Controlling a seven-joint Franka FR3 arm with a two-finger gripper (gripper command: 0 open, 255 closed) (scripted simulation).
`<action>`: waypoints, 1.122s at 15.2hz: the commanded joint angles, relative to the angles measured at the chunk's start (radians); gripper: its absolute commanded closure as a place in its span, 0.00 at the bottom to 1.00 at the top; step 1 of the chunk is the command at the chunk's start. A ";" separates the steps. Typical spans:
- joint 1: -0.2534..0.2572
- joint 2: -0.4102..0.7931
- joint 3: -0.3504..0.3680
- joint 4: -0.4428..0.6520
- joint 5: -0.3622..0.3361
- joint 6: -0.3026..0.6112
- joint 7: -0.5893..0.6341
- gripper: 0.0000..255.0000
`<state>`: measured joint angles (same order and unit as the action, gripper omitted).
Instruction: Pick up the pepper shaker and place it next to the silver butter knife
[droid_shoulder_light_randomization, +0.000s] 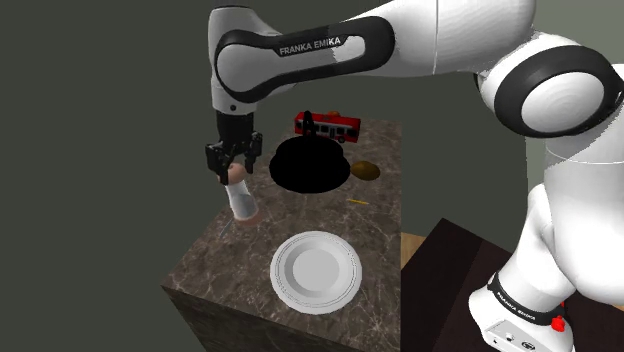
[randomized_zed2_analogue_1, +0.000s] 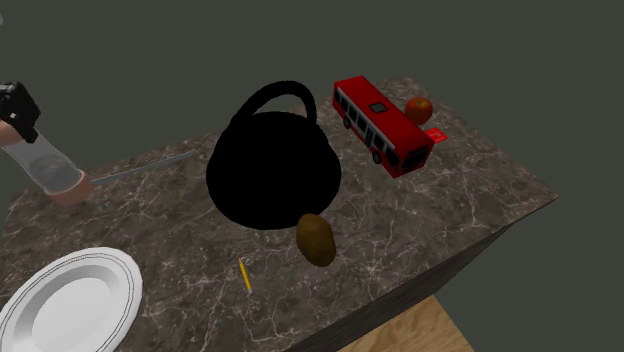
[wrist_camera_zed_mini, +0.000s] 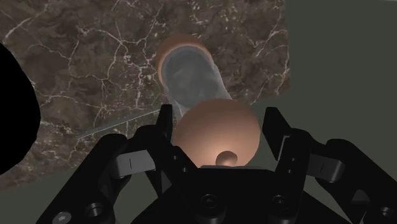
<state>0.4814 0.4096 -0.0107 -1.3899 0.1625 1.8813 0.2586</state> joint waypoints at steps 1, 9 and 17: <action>0.027 0.044 0.010 0.067 -0.008 -0.017 0.042 1.00; 0.085 0.170 0.026 0.209 -0.025 -0.022 0.119 1.00; 0.086 0.176 0.027 0.112 -0.020 0.080 0.106 1.00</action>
<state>0.5684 0.5870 0.0162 -1.2637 0.1414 1.9479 0.3670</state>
